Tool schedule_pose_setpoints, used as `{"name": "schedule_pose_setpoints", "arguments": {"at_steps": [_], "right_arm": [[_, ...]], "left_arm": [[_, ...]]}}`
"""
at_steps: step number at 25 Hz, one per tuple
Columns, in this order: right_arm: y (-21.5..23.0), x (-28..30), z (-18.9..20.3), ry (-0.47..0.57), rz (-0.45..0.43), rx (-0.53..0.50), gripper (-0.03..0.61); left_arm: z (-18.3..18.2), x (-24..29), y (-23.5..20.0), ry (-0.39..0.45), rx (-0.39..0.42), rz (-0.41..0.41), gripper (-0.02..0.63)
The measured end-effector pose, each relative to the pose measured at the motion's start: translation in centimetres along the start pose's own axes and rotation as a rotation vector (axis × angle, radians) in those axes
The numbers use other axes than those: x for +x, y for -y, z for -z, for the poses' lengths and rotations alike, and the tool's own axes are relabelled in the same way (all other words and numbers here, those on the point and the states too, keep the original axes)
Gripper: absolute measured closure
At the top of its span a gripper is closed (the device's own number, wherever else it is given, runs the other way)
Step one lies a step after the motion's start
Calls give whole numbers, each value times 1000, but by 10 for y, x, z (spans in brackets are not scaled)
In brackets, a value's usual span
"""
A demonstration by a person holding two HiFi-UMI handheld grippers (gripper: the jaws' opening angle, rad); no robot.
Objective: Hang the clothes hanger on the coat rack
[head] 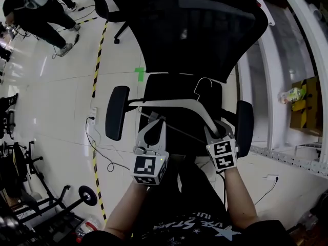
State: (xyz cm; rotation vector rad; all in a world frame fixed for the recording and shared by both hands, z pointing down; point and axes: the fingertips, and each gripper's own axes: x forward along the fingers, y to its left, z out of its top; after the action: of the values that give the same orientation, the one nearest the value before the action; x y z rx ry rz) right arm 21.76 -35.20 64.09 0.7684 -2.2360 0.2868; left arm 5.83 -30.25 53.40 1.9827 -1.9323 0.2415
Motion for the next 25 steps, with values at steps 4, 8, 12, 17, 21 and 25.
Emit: {"name": "schedule_pose_setpoints", "arguments": {"at_steps": [4,8,12,17,21,25], "right_arm": [[4,-17,-21,38,-51,-14,456],[8,-35,-42,85,-86,-77,456],[1,-45,-75,149,-120,-203,456],[-10,-37,-87,179,-192,-221,456],[-25,-32,-108,207,-239,-231,456],[-52,-23,-132,236,-275,-309,456]], "left_arm": [[-22,-13,-1,39,-23,-52,609],[-30,-30,2,53,-21,-83,609],[-25,-49,-14,58,-18,-154,609],[-33,-77,-27,77,-31,-247,609],[-48,-97,-48,94,-37,-300,609],[-56,-122,-84,117,-44,-398,609]]}}
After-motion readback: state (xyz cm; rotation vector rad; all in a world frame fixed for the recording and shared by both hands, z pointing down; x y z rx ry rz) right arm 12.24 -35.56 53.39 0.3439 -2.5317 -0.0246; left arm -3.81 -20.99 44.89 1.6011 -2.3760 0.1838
